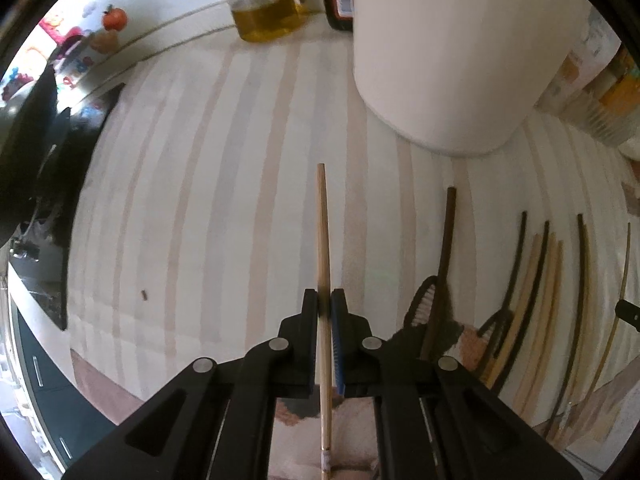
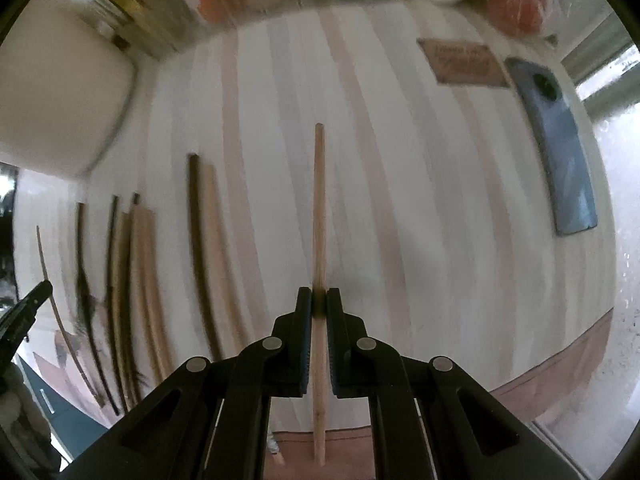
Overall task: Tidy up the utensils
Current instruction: 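Lift the left tool's chopstick toward the cream holder while the right tool carries its chopstick too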
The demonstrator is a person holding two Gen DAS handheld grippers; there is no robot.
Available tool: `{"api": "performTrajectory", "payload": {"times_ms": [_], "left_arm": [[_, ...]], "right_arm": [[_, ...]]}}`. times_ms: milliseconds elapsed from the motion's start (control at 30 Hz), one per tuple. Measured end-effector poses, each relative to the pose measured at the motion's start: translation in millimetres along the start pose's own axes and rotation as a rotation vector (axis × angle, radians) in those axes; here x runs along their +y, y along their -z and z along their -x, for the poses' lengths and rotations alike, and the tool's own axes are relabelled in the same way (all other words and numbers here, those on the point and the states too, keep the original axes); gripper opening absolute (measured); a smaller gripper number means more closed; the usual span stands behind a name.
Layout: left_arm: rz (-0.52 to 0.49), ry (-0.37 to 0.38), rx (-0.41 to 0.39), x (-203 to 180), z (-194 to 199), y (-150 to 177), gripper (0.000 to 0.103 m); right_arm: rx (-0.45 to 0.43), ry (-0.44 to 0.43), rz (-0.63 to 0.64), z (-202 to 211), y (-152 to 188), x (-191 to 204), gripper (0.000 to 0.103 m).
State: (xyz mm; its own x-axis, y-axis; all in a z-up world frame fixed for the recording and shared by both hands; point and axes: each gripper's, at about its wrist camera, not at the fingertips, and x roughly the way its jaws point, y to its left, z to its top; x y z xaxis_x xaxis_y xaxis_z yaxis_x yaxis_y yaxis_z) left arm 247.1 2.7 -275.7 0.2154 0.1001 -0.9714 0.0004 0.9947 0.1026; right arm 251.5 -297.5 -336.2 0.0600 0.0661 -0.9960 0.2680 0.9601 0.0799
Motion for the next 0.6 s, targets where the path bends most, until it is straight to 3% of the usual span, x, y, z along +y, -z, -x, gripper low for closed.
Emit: {"api": "performTrajectory", "payload": {"times_ms": [467, 600], "left_arm": [[0.066, 0.04, -0.181, 16.7, 102.9, -1.1, 0.004], [0.094, 0.051, -0.237, 23.6, 128.9, -6.9, 0.004]], "right_arm": [[-0.256, -0.119, 0.064, 98.1, 13.2, 26.4, 0.007], [-0.317, -0.161, 0.088, 125.3, -1.3, 41.7, 0.007]]}}
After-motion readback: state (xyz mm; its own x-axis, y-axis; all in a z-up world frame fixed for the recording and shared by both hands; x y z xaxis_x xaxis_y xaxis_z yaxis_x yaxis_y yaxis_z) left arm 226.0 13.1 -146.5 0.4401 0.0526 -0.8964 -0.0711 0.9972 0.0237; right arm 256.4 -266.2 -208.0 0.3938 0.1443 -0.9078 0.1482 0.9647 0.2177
